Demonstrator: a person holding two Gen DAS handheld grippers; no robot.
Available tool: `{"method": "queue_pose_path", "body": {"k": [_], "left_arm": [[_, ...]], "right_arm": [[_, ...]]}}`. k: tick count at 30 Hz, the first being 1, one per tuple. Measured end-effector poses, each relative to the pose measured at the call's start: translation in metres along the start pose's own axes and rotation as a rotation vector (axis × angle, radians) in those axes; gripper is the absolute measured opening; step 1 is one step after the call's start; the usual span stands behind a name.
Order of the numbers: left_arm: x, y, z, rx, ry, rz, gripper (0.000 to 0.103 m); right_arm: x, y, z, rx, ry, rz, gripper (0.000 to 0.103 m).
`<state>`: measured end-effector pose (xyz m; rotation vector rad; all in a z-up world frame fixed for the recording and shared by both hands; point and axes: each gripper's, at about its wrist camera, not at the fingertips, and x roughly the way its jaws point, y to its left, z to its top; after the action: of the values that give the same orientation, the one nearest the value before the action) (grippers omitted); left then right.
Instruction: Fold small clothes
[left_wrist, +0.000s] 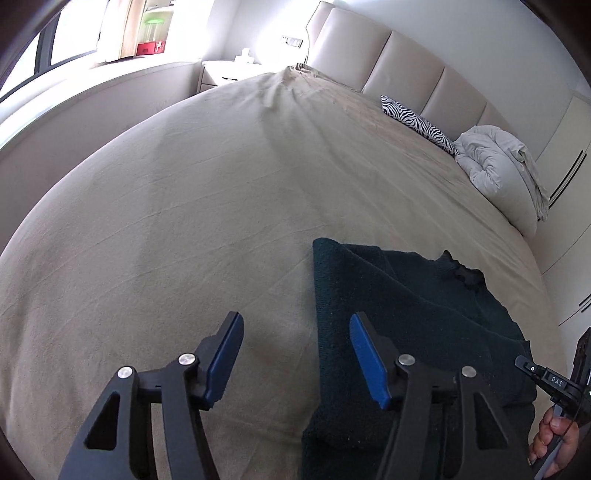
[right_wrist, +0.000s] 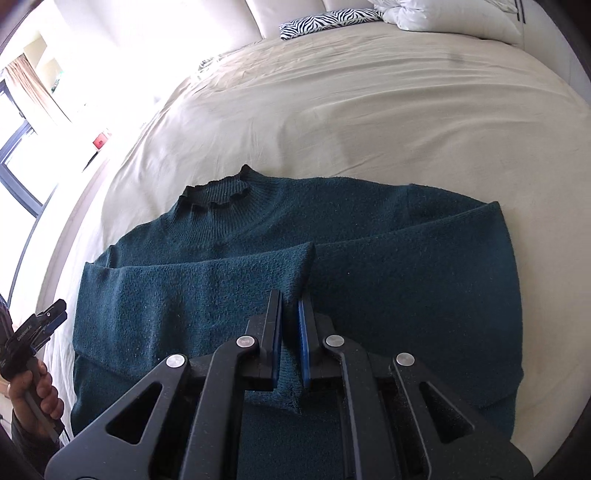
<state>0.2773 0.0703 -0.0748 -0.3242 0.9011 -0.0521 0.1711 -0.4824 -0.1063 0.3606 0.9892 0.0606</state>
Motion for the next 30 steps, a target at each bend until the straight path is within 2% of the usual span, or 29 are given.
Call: {"method": "queue_pose_path", "body": {"k": [4,8,11,14,19,22,24,27,30], "left_arm": [[0.026,-0.015,0.011,0.057,0.028,0.052,0.063],[0.044,-0.025,0.016,0.113,0.024,0.101,0.062],[0.053,-0.027,0.018,0.151,0.028,0.127,0.039],[0.057,-0.028,0.012,0.191,0.017,0.144,0.033],[0.058,-0.021,0.009,0.182,-0.008,0.13,0.032],[0.042,-0.023,0.008,0.18,-0.029,0.127,0.03],[0.023,-0.022,0.003,0.177,-0.045,0.112,0.03],[-0.011,-0.025,-0.01,0.196,-0.08,0.091,0.03],[-0.023,-0.036,-0.026,0.252,-0.077,0.123,0.031]], "right_arm": [[0.013,-0.005,-0.006,-0.002,0.021,0.008,0.007],[0.016,-0.006,-0.007,-0.007,0.014,0.015,0.007],[0.018,-0.006,-0.008,-0.026,0.016,0.005,0.007],[0.023,-0.008,-0.01,-0.026,0.019,-0.011,0.007],[0.03,-0.016,-0.01,0.022,0.006,-0.004,0.007],[0.029,-0.021,-0.008,0.043,0.005,0.016,0.007],[0.021,-0.025,-0.008,0.081,0.015,0.032,0.011],[0.003,-0.023,-0.013,0.092,-0.003,0.014,0.013],[-0.008,-0.016,-0.022,0.086,-0.004,0.037,0.014]]}}
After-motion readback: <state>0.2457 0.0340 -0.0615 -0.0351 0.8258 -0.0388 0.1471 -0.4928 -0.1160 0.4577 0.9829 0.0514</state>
